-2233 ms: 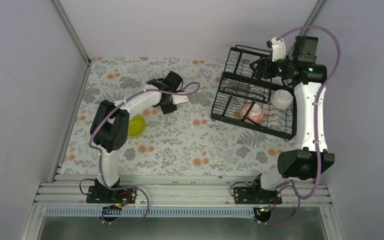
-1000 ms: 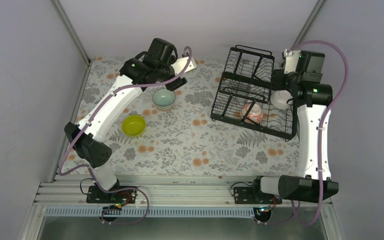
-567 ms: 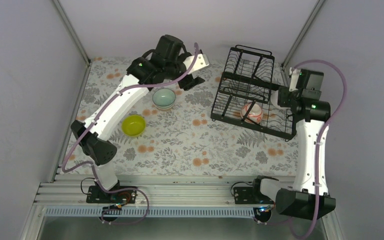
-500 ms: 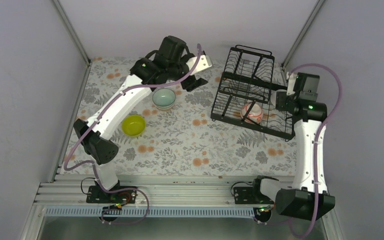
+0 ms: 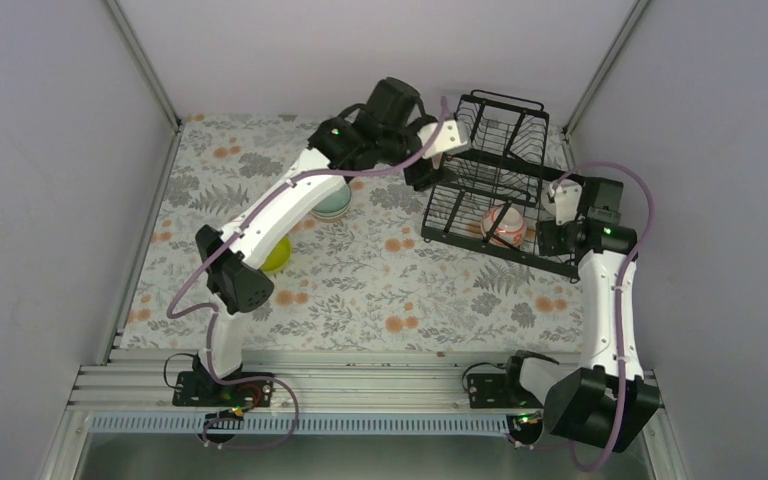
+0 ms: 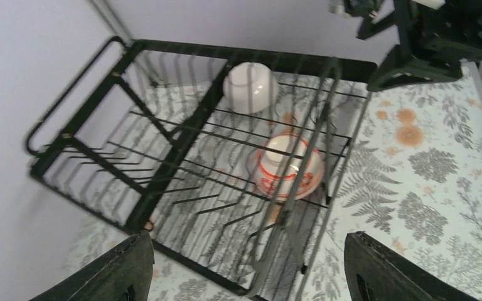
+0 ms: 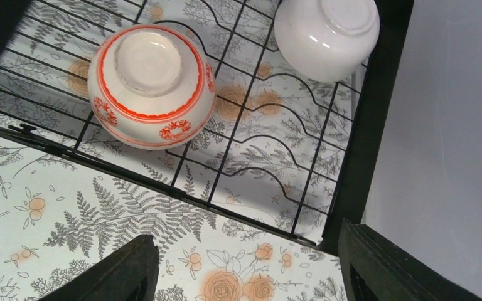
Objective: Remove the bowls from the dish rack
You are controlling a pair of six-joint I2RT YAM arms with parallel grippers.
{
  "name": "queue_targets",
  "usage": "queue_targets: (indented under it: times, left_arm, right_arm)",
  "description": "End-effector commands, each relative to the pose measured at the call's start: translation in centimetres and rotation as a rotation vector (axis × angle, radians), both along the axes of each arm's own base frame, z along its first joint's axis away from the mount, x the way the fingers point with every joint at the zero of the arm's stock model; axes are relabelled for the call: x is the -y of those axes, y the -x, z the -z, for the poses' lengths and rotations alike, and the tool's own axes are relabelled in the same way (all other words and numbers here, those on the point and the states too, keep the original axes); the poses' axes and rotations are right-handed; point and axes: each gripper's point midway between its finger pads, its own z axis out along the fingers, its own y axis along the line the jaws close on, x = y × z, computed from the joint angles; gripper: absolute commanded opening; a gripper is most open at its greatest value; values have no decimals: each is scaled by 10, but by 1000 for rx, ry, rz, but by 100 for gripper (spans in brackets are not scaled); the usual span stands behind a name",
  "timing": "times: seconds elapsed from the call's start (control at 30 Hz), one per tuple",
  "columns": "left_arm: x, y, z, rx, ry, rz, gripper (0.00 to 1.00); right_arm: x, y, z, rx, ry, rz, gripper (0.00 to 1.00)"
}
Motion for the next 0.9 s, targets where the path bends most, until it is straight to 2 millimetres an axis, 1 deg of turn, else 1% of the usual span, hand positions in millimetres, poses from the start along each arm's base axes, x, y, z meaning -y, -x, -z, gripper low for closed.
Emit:
queue_targets:
  times: [0.0, 0.07, 0.1, 0.17, 0.2, 0.23, 0.3, 0.4, 0.47, 0.6, 0.67, 0.73, 0.77, 0.87]
  left_arm:
    - [22, 26, 19, -4, -53, 70, 75]
    - [29, 28, 24, 9, -67, 65, 75]
    - [31, 27, 26, 12, -72, 60, 75]
    - [32, 24, 25, 20, -75, 40, 75]
    - [31, 22, 24, 26, -77, 29, 75]
    - [28, 21, 22, 37, -81, 17, 75]
    - [22, 17, 23, 57, -103, -20, 75]
    - [8, 12, 19, 96, -123, -72, 75]
    - [-2, 8, 14, 134, -125, -122, 75]
    - [-27, 1, 5, 212, -150, -220, 73]
    - [-38, -3, 4, 231, -168, -256, 73]
    - [-50, -8, 2, 236, -170, -286, 73]
    - [-56, -12, 1, 235, -169, -301, 73]
    - [-76, -23, -4, 230, -164, -349, 73]
  right_arm:
    - [-6, -10, -8, 62, -17, -84, 70]
    - [-10, -14, -9, 70, -32, -101, 69]
    - [-11, -16, -9, 73, -43, -108, 67]
    - [-14, -19, -11, 76, -62, -123, 60]
    - [-16, -20, -12, 75, -76, -135, 55]
    - [-20, -19, -13, 68, -89, -154, 53]
    - [-25, -15, -18, 71, -97, -187, 45]
    - [-27, -6, -24, 72, -66, -216, 35]
    - [-29, 2, -30, 78, -41, -243, 25]
    - [-52, 29, -56, 110, -48, -368, 11]
    - [-64, 42, -70, 127, -59, -424, 4]
    - [-77, 49, -79, 135, -93, -485, 3]
    - [-81, 49, -84, 137, -112, -503, 3]
    - [-89, 39, -91, 137, -172, -536, 3]
